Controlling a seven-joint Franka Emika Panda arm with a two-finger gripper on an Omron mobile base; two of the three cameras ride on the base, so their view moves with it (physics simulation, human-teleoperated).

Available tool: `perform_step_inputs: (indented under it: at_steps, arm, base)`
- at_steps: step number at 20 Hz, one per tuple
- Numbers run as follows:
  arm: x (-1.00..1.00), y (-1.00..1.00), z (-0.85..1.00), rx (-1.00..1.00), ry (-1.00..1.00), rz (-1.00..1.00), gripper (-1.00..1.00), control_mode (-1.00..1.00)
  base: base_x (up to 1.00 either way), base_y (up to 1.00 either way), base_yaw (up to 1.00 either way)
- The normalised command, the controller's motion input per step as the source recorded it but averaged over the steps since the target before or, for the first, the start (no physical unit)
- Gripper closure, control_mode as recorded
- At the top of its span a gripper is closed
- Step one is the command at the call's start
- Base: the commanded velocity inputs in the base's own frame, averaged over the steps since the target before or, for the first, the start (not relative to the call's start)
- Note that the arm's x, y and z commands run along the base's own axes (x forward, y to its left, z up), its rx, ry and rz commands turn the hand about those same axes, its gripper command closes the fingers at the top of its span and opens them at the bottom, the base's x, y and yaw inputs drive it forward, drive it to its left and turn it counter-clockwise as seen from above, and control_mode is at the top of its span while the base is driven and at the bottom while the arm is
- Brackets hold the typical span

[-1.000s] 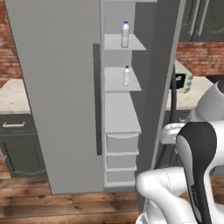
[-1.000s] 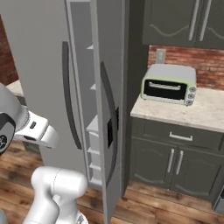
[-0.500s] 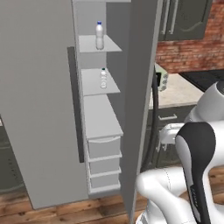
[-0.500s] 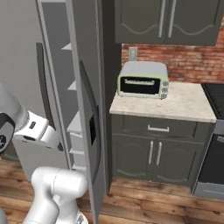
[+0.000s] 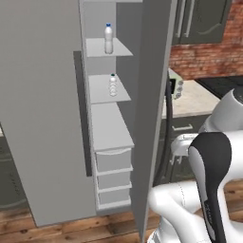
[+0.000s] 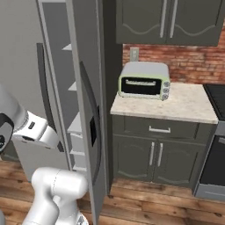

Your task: Take the bottled waters from the counter and place them in the freezer to freeze. Close the freezer door after placing the bottles.

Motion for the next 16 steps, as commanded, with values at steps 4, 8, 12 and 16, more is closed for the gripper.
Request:
perform_step_inputs:
  at_steps: [4, 8, 12, 16]
  arm:
    - [0.00, 0.00, 0.00, 0.00, 0.00, 0.00, -1.00, 1.00]
    - [0.00, 0.00, 0.00, 0.00, 0.00, 0.00, -1.00, 1.00]
    - [0.00, 0.00, 0.00, 0.00, 0.00, 0.00, -1.00, 1.00]
    - [0.00, 0.00, 0.00, 0.00, 0.00, 0.00, -1.00, 1.00]
  base:
    - [0.35, 0.00, 0.06]
    - [0.41, 0.00, 0.01]
    - [0.35, 0.00, 0.00]
    - [0.12, 0.00, 0.00]
